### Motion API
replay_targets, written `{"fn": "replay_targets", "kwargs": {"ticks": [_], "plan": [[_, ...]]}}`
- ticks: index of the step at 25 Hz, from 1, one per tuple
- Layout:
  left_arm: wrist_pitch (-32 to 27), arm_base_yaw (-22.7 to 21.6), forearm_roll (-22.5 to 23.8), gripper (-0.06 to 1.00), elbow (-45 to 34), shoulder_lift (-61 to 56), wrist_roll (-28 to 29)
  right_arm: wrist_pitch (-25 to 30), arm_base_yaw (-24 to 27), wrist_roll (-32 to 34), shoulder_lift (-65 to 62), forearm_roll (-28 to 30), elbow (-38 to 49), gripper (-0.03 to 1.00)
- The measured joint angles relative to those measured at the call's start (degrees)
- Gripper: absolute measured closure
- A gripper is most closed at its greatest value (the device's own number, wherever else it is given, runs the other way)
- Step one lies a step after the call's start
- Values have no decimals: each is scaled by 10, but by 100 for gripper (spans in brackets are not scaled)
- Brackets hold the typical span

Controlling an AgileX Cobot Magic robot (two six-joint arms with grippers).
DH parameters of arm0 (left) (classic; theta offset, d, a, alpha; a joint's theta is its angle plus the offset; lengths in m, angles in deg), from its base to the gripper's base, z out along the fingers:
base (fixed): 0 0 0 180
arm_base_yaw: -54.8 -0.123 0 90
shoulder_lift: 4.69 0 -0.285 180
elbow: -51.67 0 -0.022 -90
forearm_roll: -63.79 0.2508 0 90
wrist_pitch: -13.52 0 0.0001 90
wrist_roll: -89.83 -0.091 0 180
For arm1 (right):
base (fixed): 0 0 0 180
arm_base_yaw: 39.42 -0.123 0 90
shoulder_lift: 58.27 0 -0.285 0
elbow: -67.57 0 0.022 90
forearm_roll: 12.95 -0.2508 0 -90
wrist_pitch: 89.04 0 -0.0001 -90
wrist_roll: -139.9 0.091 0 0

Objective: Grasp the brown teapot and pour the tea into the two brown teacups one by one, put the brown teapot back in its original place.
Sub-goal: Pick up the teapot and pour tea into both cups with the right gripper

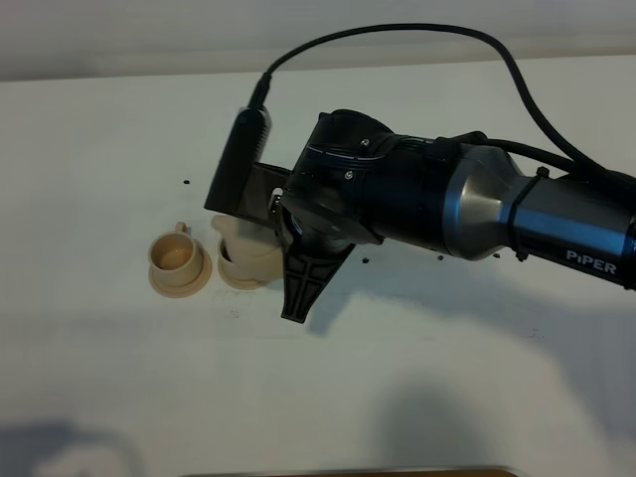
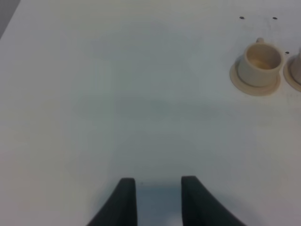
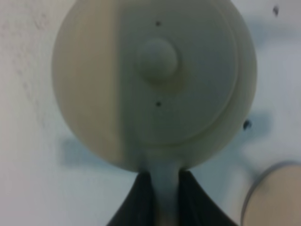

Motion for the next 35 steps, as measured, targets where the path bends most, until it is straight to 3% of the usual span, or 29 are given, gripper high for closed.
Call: {"fn": "replay_targets", "kwargs": {"ticks": [14, 35], "plan": [[0, 0, 0, 64, 0, 0, 0, 15, -9, -80, 73, 44, -80, 88], [0, 0, 0, 64, 0, 0, 0, 7, -32, -95, 95, 120, -125, 88]]}}
